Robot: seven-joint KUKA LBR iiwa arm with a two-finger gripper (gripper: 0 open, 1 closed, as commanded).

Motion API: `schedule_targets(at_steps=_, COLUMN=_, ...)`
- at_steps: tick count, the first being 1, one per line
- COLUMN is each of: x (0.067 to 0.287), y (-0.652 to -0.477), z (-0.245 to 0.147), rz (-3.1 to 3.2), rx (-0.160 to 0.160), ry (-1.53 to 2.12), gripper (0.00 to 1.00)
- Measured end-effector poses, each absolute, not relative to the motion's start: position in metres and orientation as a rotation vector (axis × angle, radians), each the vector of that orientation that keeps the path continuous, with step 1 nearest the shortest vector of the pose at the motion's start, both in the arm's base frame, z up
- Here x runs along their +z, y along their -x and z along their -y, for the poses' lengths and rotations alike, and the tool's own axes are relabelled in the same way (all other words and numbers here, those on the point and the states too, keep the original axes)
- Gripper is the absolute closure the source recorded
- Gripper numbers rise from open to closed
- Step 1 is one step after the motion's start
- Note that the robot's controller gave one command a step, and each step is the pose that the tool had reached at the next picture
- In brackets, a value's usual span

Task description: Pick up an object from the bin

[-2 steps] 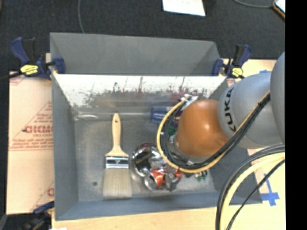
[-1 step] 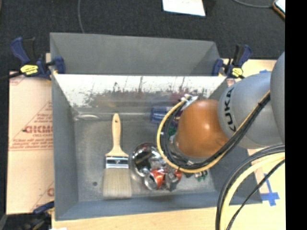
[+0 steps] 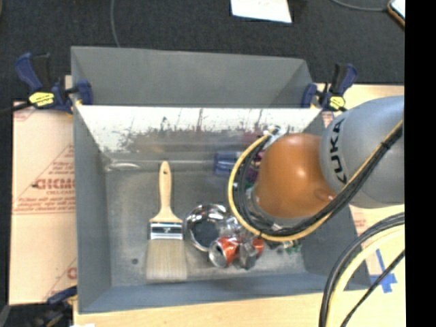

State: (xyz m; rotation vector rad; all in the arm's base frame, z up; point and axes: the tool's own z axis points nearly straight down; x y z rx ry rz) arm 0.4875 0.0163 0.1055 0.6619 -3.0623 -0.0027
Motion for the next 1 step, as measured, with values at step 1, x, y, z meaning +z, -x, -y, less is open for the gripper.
schedule_targets(at_steps=1, x=0.1437, y=-0.4893, z=-0.0166, rz=3.068, rx=-0.001, ry=-0.663, gripper=1.00)
